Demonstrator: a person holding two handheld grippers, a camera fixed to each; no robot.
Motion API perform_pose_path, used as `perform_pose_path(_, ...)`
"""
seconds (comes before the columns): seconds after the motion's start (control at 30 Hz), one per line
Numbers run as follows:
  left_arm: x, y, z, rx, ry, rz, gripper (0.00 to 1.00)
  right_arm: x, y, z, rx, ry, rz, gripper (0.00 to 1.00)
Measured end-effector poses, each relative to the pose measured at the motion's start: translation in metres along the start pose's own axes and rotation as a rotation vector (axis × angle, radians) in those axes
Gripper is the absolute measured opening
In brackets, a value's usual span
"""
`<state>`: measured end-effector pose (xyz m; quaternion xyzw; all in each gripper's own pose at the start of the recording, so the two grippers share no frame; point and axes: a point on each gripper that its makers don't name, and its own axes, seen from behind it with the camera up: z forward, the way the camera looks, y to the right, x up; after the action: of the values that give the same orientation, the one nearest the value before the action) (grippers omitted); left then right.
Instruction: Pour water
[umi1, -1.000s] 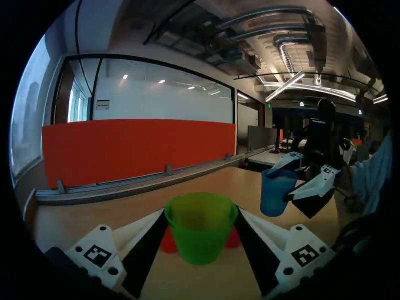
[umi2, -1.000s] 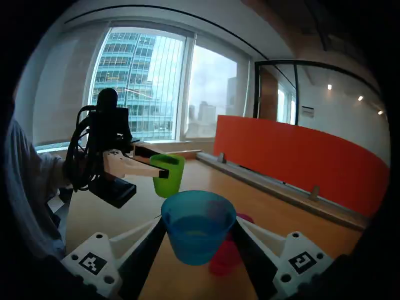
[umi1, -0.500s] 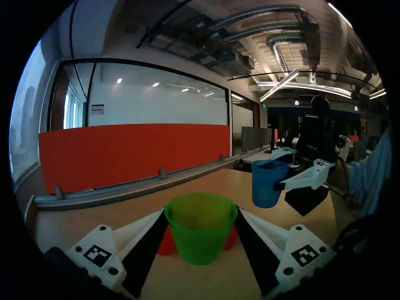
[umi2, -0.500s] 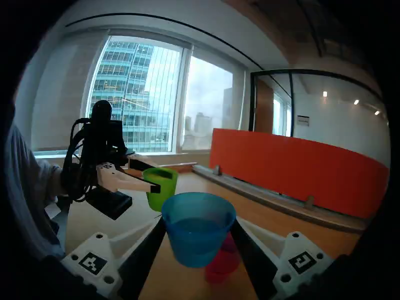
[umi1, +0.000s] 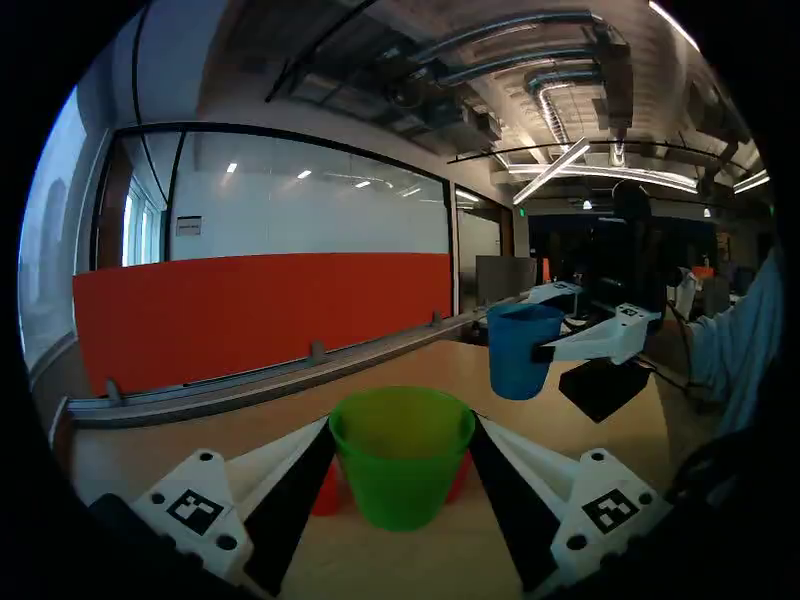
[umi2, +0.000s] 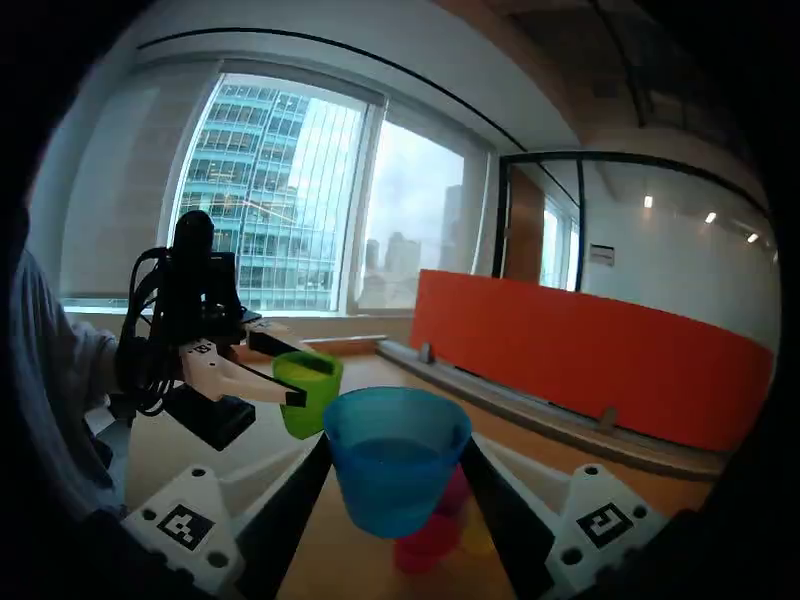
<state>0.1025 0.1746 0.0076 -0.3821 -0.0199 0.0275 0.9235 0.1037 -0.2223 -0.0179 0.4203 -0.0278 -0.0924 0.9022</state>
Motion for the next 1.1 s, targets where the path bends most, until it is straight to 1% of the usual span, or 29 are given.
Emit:
perform_pose_path(0.23, -0.003, 0.007, 0.002, -0.015, -0.006, 0.000, 0.89, 0.009, 0.005, 0.001, -0.002, 0.006, -0.042, 0.90)
perform_pose_path(0.53, -0.006, 0.020, 0.006, -0.042, -0.008, 0.001, 0.89, 0.023, 0.009, 0.005, -0.005, 0.011, -0.111, 0.90)
perform_pose_path(0.77, -0.007, 0.029, 0.009, -0.062, -0.010, -0.006, 0.89, 0.036, 0.012, 0.011, -0.008, 0.018, -0.173, 0.90)
perform_pose_path(0.9, -0.007, 0.032, 0.012, -0.070, -0.011, -0.010, 0.89, 0.046, 0.014, 0.013, -0.009, 0.027, -0.211, 0.90)
perform_pose_path(1.1, -0.010, 0.035, 0.015, -0.079, -0.015, -0.015, 0.89, 0.061, 0.015, 0.019, -0.006, 0.033, -0.287, 0.90)
